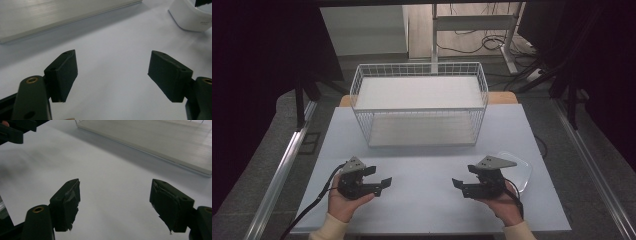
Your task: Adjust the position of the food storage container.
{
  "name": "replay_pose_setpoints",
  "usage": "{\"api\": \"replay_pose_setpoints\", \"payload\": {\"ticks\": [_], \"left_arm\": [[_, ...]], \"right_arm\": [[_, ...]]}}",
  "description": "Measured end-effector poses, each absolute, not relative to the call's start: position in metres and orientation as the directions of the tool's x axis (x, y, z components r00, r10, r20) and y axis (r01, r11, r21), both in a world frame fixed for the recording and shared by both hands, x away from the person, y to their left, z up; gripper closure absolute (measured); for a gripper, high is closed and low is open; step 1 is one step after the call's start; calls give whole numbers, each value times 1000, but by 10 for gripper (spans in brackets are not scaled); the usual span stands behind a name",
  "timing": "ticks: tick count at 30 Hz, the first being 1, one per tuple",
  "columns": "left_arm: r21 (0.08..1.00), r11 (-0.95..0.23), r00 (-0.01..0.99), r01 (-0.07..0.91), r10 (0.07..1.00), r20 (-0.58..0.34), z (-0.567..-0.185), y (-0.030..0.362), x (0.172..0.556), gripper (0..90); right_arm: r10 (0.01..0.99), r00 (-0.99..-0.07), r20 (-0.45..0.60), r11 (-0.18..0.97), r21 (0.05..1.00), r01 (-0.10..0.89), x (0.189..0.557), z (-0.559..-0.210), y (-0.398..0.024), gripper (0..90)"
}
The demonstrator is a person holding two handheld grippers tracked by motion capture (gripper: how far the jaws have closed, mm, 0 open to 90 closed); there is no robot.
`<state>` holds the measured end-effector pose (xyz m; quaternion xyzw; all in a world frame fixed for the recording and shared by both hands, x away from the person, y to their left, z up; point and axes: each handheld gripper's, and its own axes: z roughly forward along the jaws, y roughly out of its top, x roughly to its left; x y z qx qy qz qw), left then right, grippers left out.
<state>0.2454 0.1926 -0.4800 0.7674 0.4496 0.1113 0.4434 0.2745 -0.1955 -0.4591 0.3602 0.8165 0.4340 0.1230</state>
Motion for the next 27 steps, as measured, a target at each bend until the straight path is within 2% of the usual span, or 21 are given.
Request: {"api": "replay_pose_setpoints", "payload": {"ticks": [2,6,17,27], "left_arm": [[778,-223,558,587,808,-189,-478,196,245,233],[784,-197,557,589,801,-218,-479,198,240,258],[793,-224,576,566,796,-186,-479,196,235,257],[783,-207,586,586,776,-233,-482,191,237,256]], "right_arm": [[699,-707,111,357,802,479,276,-456,-199,253],[701,-701,129,346,799,493,279,-456,-201,260],[703,-701,121,360,789,497,284,-453,-201,299],[715,-692,100,371,785,496,286,-442,-206,317]]}}
